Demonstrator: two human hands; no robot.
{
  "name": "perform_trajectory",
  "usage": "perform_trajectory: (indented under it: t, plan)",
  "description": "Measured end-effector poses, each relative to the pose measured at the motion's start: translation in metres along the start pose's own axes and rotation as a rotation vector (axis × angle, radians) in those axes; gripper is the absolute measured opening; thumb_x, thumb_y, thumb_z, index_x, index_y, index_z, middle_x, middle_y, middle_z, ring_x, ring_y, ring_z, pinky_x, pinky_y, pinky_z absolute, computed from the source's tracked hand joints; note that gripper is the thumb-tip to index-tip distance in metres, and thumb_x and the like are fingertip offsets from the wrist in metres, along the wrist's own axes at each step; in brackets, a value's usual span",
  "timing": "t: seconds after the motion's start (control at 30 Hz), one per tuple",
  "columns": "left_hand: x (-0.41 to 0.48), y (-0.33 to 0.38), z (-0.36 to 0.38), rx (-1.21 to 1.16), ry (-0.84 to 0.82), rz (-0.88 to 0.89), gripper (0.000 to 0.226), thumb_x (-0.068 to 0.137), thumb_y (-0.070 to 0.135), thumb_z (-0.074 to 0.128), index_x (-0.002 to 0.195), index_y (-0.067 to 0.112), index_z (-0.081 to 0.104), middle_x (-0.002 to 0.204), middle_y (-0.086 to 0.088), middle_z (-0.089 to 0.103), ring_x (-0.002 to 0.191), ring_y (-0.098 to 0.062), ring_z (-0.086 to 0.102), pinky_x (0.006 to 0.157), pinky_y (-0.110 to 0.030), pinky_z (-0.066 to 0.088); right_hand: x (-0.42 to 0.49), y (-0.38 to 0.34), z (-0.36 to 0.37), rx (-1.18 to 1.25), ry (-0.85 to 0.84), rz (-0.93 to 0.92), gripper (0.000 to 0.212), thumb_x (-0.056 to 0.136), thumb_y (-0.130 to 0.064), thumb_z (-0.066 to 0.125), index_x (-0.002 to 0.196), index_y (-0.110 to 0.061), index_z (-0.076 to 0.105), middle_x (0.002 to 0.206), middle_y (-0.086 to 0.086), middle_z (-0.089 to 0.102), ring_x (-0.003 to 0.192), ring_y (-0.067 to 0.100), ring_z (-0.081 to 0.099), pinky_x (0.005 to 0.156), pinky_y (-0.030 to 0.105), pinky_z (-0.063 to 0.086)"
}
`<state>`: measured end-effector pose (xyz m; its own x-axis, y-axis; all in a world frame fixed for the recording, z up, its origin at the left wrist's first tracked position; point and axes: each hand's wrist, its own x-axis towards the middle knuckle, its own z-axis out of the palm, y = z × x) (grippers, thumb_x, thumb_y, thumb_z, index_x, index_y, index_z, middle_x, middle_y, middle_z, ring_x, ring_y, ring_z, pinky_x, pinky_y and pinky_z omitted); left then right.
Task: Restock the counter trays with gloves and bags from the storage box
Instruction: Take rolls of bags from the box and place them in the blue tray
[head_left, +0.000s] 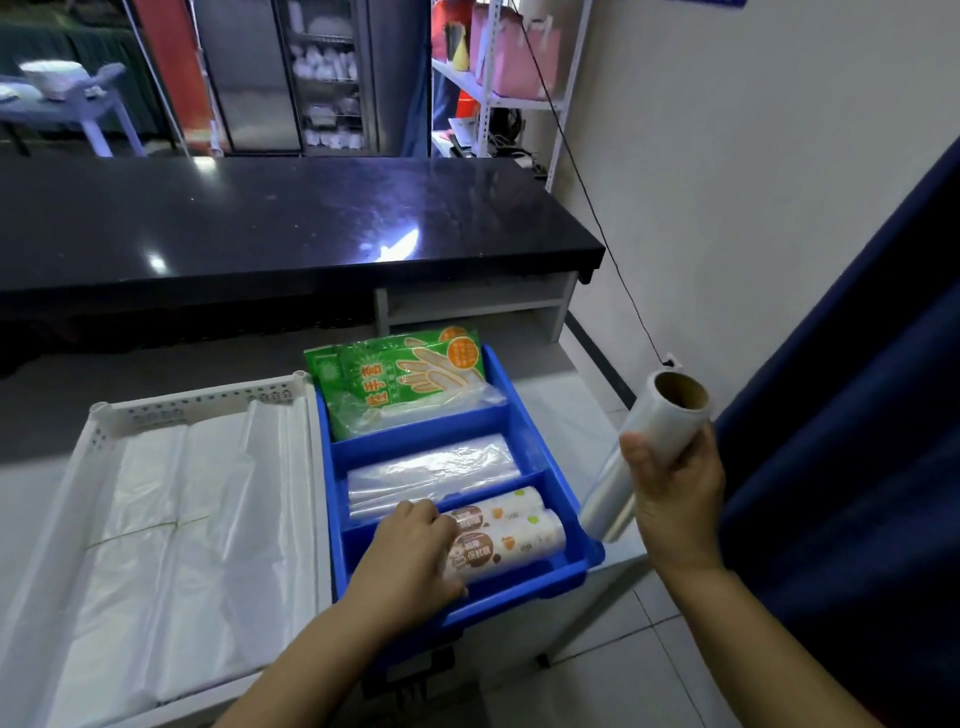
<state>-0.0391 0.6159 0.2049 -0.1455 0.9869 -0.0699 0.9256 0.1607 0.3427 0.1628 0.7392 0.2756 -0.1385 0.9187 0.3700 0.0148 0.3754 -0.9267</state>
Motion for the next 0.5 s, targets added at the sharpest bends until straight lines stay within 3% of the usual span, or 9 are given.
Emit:
perform_trajectory:
  t: [0.17,0.3,0.5]
  plan:
    - [0.005,0.000,0.014,-0.032,-0.020,-0.027,0.056,0.066,0.053,0.067,0.112,0.030,0.045,0.119,0.009,0.045,0.104,-0.010,0.037,0.090,-0.026,0.039,-0.002,0.005,-0.003,-0.043,-0.017,0.011,0.042,0.069,-0.038,0.069,0.101,-0.054,0.047,0.095,-0.029,0.059,0.093,-0.002,0.062,0.074,0.020,0.050]
    - [0.008,-0.004,0.015,0.010,-0.031,0.020,0.055,0.068,0.062,0.060,0.109,0.029,0.044,0.116,0.009,0.046,0.101,-0.009,0.038,0.087,-0.025,0.038,-0.002,0.010,0.001,-0.073,-0.026,0.008,0.040,0.067,-0.041,0.069,0.100,-0.048,0.048,0.095,-0.021,0.059,0.091,0.004,0.063,0.076,0.026,0.053]
    - [0.010,-0.005,0.017,0.108,-0.003,0.061,0.053,0.078,0.066,0.045,0.110,0.023,0.045,0.115,0.003,0.049,0.100,-0.013,0.041,0.086,-0.029,0.038,-0.001,0.012,0.012,-0.051,-0.089,-0.028,0.034,0.068,-0.042,0.068,0.095,-0.050,0.048,0.087,-0.030,0.059,0.088,-0.002,0.062,0.060,0.007,0.051]
